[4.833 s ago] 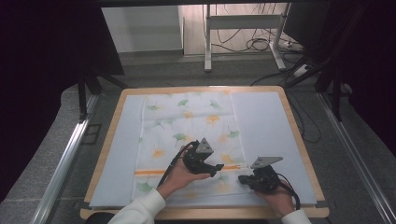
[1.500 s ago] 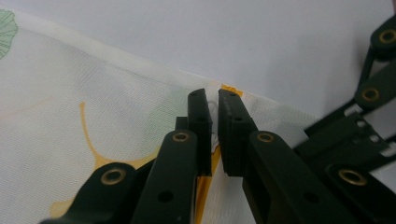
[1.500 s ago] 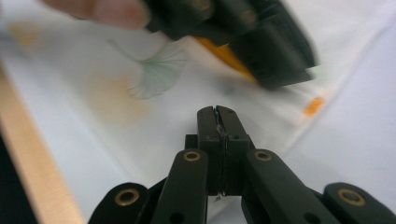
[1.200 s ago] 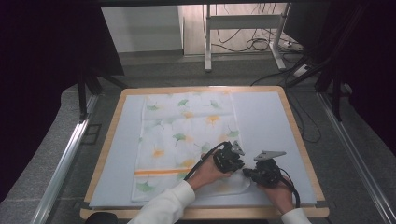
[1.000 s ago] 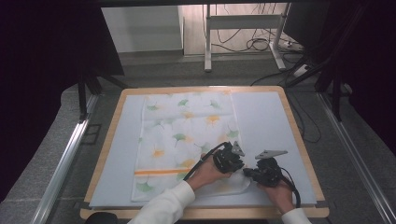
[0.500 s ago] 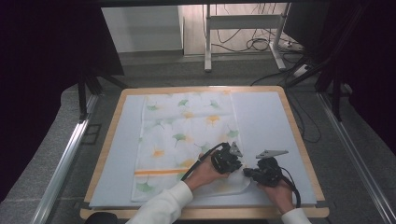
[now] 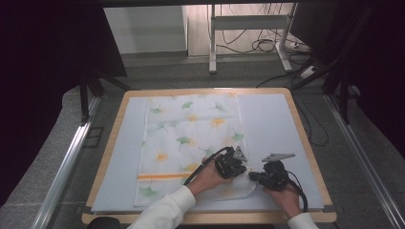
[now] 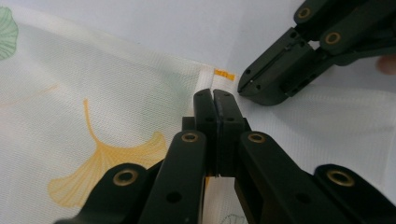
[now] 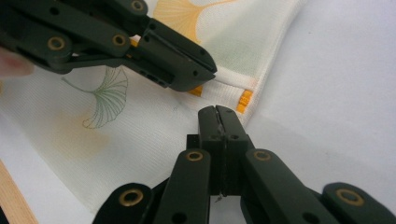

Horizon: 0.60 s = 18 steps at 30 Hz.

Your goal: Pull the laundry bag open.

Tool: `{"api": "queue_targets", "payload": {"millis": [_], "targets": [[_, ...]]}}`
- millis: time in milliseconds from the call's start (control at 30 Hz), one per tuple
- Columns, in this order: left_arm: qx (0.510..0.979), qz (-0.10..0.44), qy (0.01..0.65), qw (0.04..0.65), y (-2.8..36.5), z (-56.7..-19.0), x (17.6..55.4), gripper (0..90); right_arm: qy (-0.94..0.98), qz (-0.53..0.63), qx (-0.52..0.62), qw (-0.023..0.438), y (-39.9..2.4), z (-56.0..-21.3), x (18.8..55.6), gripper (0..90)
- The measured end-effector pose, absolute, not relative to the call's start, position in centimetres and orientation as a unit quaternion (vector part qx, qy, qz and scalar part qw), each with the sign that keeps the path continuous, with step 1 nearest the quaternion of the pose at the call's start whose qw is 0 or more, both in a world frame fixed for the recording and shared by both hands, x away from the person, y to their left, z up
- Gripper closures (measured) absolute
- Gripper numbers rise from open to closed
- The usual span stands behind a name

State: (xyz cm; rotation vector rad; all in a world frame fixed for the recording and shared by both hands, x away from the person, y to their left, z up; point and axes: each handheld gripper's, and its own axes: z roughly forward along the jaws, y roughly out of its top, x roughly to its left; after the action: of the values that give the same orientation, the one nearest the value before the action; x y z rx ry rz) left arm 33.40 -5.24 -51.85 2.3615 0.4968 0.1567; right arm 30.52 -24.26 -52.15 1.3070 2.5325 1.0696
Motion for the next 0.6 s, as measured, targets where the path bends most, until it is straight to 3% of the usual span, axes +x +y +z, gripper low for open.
{"api": "queue_targets", "payload": {"millis": [600], "targets": [[0.914,0.054,0.193,0.353,-5.33,-51.87,33.58,90.0,0.821,0.363,0.438,0.04,-24.47,-52.23,30.92,89.7]]}}
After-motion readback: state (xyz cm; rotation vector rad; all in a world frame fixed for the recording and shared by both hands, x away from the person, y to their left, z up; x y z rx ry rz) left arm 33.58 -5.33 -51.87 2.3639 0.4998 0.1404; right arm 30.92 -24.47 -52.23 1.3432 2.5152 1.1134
